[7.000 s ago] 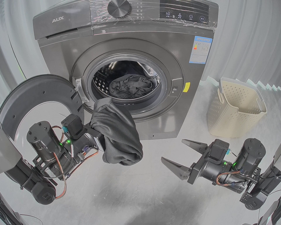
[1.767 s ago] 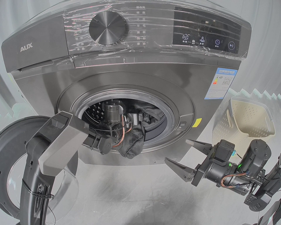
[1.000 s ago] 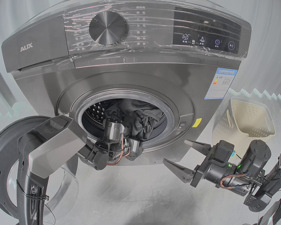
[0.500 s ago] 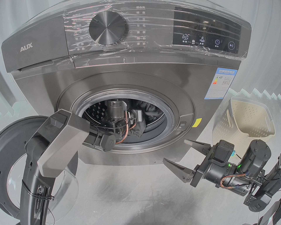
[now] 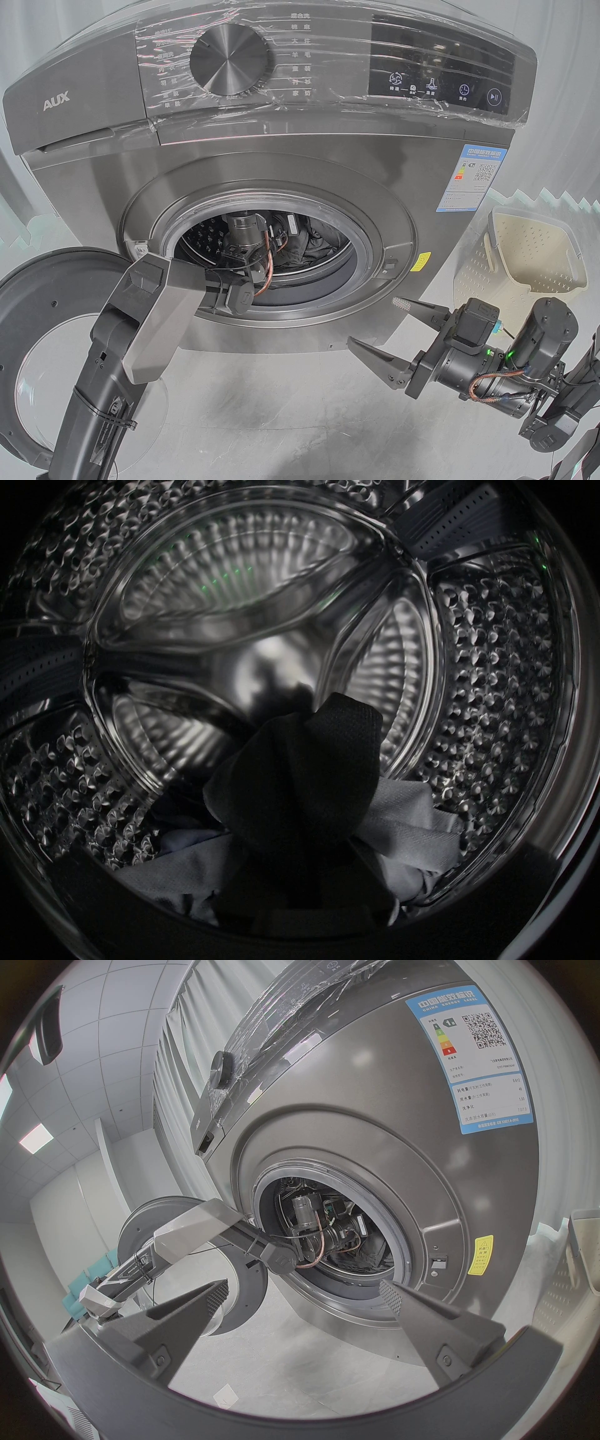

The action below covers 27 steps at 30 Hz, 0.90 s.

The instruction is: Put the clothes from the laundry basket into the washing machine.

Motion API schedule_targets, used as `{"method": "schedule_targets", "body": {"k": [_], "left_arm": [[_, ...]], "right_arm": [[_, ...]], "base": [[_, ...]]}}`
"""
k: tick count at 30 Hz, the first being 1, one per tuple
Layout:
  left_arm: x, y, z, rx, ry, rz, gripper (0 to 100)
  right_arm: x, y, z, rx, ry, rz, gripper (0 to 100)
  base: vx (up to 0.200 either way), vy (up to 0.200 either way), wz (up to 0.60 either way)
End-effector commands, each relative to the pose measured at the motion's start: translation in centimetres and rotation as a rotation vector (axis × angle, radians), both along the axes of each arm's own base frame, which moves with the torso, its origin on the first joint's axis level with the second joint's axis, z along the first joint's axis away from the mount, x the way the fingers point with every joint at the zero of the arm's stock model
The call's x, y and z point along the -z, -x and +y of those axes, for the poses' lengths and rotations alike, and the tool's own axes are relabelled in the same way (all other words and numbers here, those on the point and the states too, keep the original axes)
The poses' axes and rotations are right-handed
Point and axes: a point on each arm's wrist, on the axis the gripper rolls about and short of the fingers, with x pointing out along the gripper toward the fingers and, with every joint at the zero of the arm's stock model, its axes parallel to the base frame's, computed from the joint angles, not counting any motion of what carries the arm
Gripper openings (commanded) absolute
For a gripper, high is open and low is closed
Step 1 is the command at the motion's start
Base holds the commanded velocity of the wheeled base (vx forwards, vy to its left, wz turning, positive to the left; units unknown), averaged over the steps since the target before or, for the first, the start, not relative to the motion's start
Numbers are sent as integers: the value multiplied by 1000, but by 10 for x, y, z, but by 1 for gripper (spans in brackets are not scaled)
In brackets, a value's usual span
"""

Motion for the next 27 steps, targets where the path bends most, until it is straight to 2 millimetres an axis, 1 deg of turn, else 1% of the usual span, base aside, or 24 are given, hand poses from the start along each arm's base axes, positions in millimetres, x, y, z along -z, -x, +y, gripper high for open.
{"method": "schedule_targets", "body": {"k": [1, 5, 7, 8, 11, 12, 13, 14, 15, 16, 17, 18, 20, 22, 23, 27], "left_arm": [[17, -6, 4, -11, -8, 19, 0], [15, -6, 5, -14, -8, 17, 0], [15, -8, 9, -48, -4, 18, 0], [16, -9, 11, -52, -4, 18, 100], [10, -7, 10, -54, 5, 4, 100], [12, -1, 9, -46, -13, 37, 100], [10, 4, 9, -42, -20, 52, 100], [9, 10, 10, -39, -37, 82, 100], [14, 17, 11, -34, -62, 128, 100], [21, 28, 14, -22, -103, 206, 100], [21, 40, 18, -10, -135, 265, 100], [20, 49, 21, 7, -155, 305, 100], [24, 69, 23, 55, -187, 363, 100], [27, 77, 25, 63, -206, 385, 100], [29, 84, 28, 66, -219, 402, 100], [27, 98, 28, 90, -232, 395, 100]], "right_arm": [[3, -1, 1, -3, 6, 8, 100], [3, 0, 1, -4, 7, 10, 100], [3, 0, 1, -4, 7, 10, 100], [3, 0, 1, -4, 7, 10, 100], [3, 0, 1, -4, 7, 10, 100], [3, 0, 1, -4, 7, 10, 100], [3, 0, 1, -4, 7, 10, 100], [3, 0, 1, -4, 7, 10, 100], [3, 0, 1, -4, 8, 11, 100], [4, 0, 1, -6, 9, 12, 100], [4, 0, 1, -4, 9, 12, 100], [3, 0, 1, -4, 8, 11, 100], [3, 0, 1, -6, 8, 11, 100], [4, 0, 1, -6, 9, 12, 100], [4, 0, 2, -4, 9, 14, 100], [4, 0, 1, -4, 8, 13, 100]], "base": [[0, 0, 0], [0, 0, 0], [0, 0, 0], [0, 0, 0], [0, 0, 0], [0, 0, 0], [0, 0, 0], [0, 0, 0], [0, 0, 0], [0, 0, 0], [0, 0, 0], [0, 0, 0], [0, 0, 0], [0, 0, 0], [0, 0, 0], [0, 0, 0]]}}
